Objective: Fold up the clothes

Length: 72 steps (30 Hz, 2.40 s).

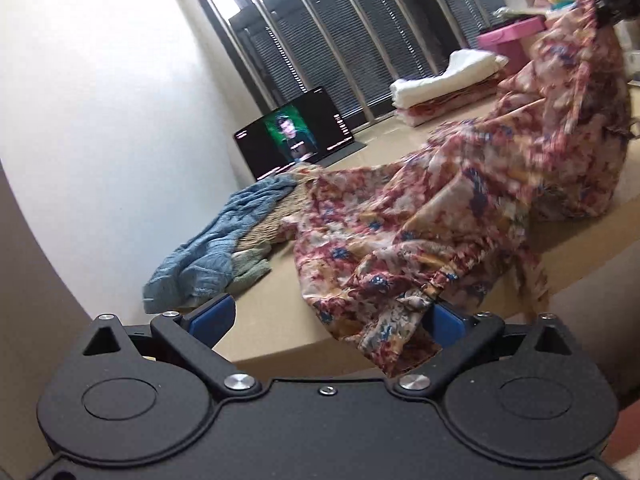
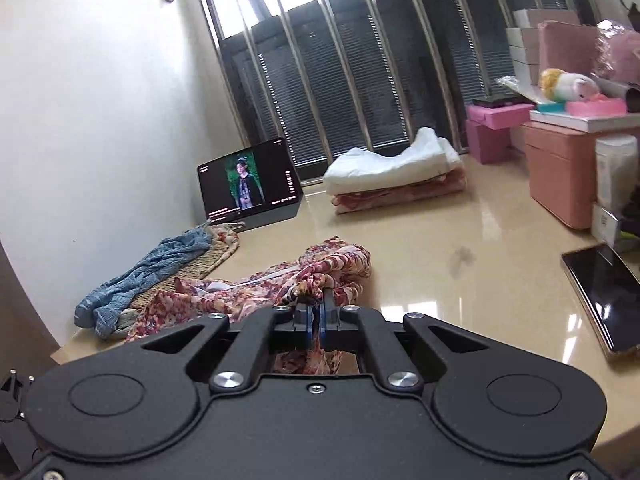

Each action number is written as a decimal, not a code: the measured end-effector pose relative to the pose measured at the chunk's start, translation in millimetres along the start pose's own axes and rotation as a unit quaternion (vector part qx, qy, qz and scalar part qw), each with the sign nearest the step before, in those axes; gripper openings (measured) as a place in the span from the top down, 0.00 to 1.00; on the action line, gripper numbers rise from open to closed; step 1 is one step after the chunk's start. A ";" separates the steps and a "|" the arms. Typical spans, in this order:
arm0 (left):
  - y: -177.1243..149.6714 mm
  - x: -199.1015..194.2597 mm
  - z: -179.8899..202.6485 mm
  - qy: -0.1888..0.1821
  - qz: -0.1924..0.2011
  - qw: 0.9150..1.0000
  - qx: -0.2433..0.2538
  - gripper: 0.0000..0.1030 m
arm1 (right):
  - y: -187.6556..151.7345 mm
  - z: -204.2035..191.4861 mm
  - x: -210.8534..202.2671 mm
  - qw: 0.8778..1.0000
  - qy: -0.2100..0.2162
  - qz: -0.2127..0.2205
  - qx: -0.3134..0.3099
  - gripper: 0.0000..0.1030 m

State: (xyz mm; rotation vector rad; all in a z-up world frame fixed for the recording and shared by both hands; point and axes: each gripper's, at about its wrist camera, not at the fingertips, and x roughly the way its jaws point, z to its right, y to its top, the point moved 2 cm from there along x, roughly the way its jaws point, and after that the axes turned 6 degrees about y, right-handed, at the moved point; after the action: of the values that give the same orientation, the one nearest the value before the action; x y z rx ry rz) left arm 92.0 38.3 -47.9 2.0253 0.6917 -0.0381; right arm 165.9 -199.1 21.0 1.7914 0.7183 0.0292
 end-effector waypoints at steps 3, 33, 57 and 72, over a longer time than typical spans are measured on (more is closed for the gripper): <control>-1.9 5.7 -2.0 0.008 -0.018 1.000 -0.010 0.20 | -7.5 2.6 1.4 0.999 -0.034 -0.004 -0.022 0.97; -1.0 24.3 -39.8 -0.017 -0.074 0.986 -0.150 0.66 | -80.2 8.7 18.1 0.986 -0.129 -0.049 -0.098 0.71; 162.1 -123.0 -196.6 -0.045 0.229 0.960 -0.152 0.95 | 126.4 -49.7 -174.6 0.975 0.075 0.182 -0.105 0.99; 372.1 65.3 -170.9 -0.011 0.150 0.976 -0.155 0.96 | 307.9 -32.8 -2.5 0.989 -0.055 0.091 -0.102 0.99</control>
State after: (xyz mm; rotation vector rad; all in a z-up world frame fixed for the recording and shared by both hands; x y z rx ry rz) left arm 285.4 64.9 317.9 1.8030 0.3454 0.2116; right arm 291.3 -222.7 303.1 1.6436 0.4538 0.1212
